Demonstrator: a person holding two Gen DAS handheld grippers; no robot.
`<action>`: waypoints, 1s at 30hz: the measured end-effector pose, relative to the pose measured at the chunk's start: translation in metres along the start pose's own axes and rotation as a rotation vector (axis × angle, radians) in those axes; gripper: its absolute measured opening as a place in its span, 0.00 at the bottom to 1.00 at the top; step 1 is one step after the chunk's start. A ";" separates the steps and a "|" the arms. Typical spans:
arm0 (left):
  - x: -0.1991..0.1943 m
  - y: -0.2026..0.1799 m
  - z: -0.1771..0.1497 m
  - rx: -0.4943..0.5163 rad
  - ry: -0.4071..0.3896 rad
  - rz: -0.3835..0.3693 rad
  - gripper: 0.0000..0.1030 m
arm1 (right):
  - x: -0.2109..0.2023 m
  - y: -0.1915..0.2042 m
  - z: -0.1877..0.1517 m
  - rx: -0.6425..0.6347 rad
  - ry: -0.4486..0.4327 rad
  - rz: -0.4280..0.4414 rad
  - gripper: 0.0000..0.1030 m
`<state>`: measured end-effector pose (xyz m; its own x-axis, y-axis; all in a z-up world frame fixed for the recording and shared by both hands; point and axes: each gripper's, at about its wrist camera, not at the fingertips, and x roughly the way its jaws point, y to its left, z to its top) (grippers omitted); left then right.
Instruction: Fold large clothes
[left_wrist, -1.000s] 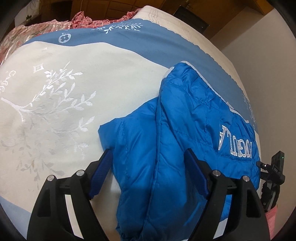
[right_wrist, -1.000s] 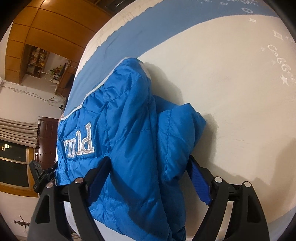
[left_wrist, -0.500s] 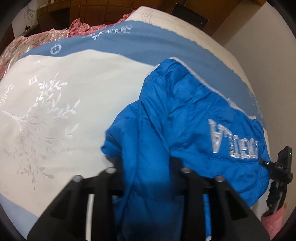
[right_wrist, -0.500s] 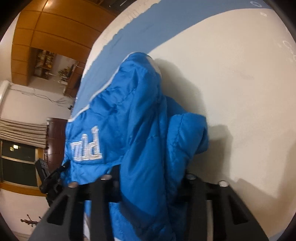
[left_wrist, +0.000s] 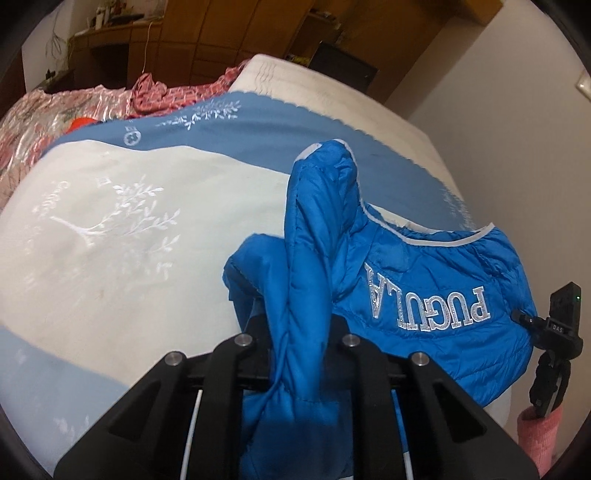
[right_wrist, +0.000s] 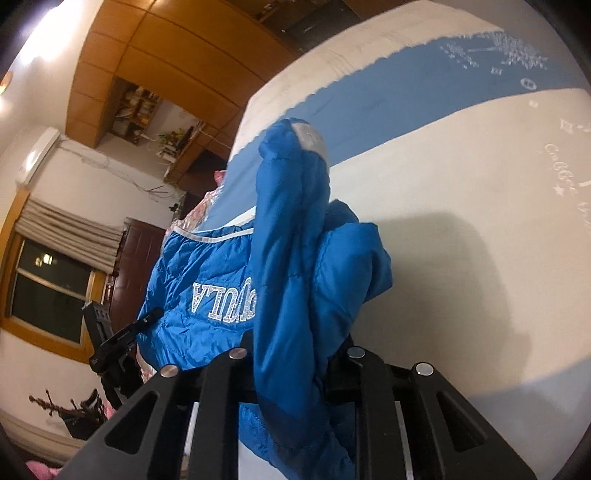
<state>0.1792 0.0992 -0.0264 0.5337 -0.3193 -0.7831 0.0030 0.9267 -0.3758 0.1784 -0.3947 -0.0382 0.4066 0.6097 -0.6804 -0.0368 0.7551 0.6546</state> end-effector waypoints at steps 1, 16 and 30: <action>-0.013 -0.001 -0.008 0.003 -0.006 -0.005 0.13 | -0.005 0.005 -0.006 -0.010 -0.001 0.002 0.18; -0.073 0.040 -0.132 -0.068 0.086 0.026 0.15 | -0.023 0.023 -0.131 0.014 0.103 -0.036 0.18; -0.005 0.090 -0.180 -0.012 0.149 0.144 0.36 | 0.048 -0.045 -0.157 0.159 0.160 -0.193 0.23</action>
<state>0.0244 0.1481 -0.1454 0.3964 -0.2109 -0.8935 -0.0749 0.9626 -0.2604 0.0561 -0.3619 -0.1521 0.2425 0.4983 -0.8324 0.1759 0.8212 0.5428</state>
